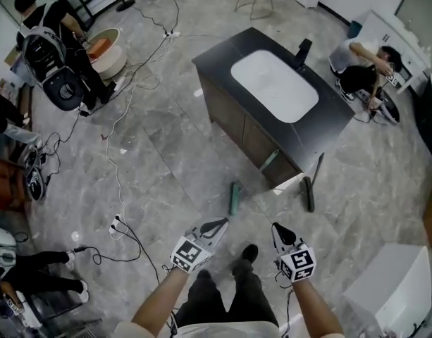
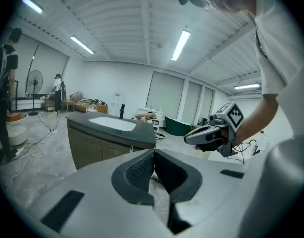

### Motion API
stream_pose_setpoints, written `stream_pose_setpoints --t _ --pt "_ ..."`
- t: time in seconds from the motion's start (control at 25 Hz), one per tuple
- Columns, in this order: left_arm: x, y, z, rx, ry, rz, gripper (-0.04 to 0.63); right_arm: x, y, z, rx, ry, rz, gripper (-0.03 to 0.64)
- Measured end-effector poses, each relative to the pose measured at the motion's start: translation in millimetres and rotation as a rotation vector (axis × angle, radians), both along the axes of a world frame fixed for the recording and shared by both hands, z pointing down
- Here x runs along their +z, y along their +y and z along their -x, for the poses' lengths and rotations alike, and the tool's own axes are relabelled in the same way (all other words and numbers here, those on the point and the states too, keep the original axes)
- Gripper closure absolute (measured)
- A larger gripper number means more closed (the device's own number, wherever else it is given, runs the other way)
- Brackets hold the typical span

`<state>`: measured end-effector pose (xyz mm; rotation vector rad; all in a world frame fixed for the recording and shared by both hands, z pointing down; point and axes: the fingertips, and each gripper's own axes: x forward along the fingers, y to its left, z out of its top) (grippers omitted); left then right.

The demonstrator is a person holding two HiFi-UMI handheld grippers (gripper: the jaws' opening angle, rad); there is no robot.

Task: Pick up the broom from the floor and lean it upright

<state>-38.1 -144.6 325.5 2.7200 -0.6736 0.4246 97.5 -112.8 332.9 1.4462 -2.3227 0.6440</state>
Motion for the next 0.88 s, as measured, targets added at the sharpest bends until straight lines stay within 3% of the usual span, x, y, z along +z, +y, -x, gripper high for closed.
stream_pose_setpoints --t 0.2,0.4,0.64,0.88 --pt "-97.9 3.0 -8.4 -0.038 -0.006 -0.050 0.586 -98.4 -6.8 -10.3 -0.069 0.003 -0.063 0.617" --pt "-154.3 17.9 -14.5 -0.062 -0.065 -0.147 0.586 -170.5 -3.0 -15.4 -0.129 0.000 -0.149 0.617" --pt "-196.8 44.5 -31.1 -0.089 -0.056 -0.149 0.584 -208.3 2.5 -24.4 -0.181 0.048 -0.212 0.617" --pt "-224.7 52.1 -28.9 -0.129 0.021 -0.171 0.584 -229.5 10.4 -28.0 -0.154 0.030 -0.224 0.617"
